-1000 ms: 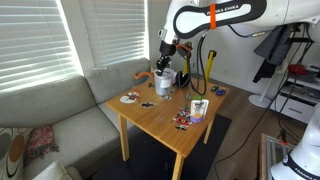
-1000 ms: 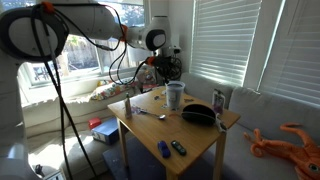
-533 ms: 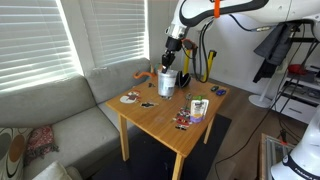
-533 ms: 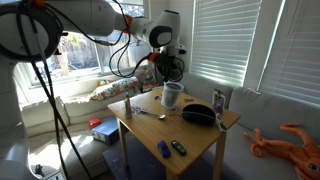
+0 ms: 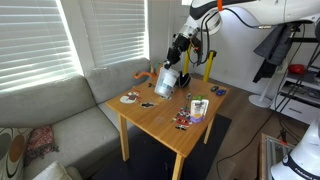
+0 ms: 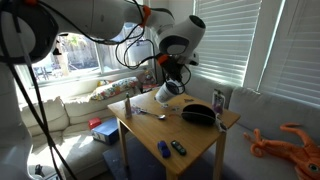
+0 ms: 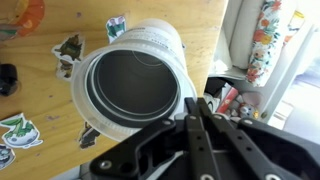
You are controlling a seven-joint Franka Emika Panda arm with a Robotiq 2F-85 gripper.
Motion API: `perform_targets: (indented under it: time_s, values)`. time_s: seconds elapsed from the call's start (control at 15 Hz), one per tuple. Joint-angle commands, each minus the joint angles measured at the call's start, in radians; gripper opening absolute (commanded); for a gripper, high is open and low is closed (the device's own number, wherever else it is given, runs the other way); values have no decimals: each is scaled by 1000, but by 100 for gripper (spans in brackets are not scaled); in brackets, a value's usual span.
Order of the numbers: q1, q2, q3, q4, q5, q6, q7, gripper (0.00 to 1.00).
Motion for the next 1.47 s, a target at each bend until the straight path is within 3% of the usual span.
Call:
perform_targets:
  time_s: [0.0, 0.2, 0.27, 0.6, 0.93, 1.4]
  values:
    - [-25, -2, -17, -44, 195, -64, -62, 1]
    - [-33, 5, -39, -87, 301, -101, -83, 1]
    - [-9, 13, -46, -51, 233, -79, -54, 4]
    - [-14, 17, -55, -73, 267, -83, -66, 1]
    - [-62, 60, -66, -118, 529, -192, -159, 1]
    - [-105, 137, -102, -173, 801, -388, -199, 1]
